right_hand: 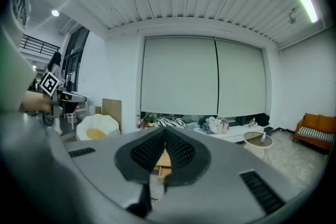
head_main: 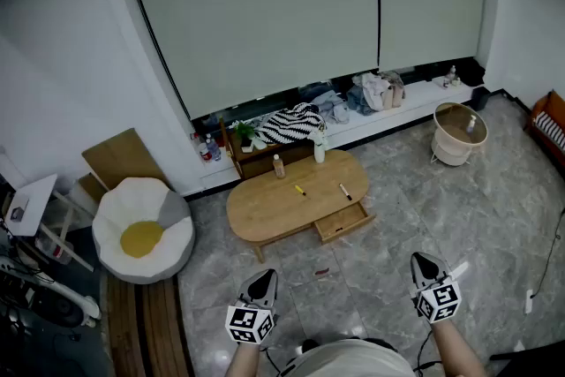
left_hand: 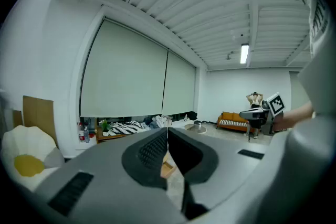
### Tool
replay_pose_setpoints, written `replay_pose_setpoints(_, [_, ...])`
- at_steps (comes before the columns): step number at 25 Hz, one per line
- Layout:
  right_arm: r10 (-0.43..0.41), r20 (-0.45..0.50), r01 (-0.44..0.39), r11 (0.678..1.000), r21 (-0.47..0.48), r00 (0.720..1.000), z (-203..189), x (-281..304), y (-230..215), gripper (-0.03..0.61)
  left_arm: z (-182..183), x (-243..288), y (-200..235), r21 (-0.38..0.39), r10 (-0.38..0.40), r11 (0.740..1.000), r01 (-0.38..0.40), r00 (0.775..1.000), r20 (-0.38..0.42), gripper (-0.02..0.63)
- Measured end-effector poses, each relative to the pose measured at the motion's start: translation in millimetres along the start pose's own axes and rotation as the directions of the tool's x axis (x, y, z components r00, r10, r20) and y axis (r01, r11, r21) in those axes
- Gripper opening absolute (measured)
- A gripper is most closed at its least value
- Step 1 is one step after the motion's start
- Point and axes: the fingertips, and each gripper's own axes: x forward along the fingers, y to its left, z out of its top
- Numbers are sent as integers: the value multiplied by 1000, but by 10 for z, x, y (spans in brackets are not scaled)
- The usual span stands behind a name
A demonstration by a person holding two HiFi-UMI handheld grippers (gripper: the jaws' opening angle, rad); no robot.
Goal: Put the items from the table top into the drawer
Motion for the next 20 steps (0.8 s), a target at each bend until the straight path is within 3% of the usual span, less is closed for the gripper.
replay_pose_setpoints(20, [-18,-5,18,1000,17,1000,60,82,183,21,16,-31,158,8,-25,1000,25,1000,-4,21])
